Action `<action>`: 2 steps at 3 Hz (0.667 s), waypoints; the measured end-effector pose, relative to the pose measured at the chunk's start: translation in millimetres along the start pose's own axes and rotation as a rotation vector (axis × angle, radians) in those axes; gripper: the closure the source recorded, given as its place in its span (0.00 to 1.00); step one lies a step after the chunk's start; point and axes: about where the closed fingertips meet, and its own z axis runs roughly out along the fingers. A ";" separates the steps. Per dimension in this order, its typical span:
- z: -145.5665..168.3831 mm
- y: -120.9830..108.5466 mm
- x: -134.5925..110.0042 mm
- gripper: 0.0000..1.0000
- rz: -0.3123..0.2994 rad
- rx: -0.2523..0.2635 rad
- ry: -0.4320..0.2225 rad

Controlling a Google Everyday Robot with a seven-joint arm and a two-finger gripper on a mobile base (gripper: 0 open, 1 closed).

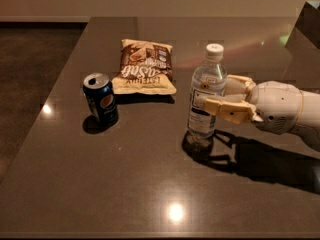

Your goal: Place blue plastic bottle upright

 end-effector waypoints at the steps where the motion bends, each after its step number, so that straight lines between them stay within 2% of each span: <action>1: -4.5 0.8 5.1 0.59 -0.017 0.002 -0.012; 2: -6.8 1.7 11.2 0.35 -0.029 0.005 -0.017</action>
Offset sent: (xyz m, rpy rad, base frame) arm -0.0055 -0.0131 -0.0216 0.0092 -0.0440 -0.0192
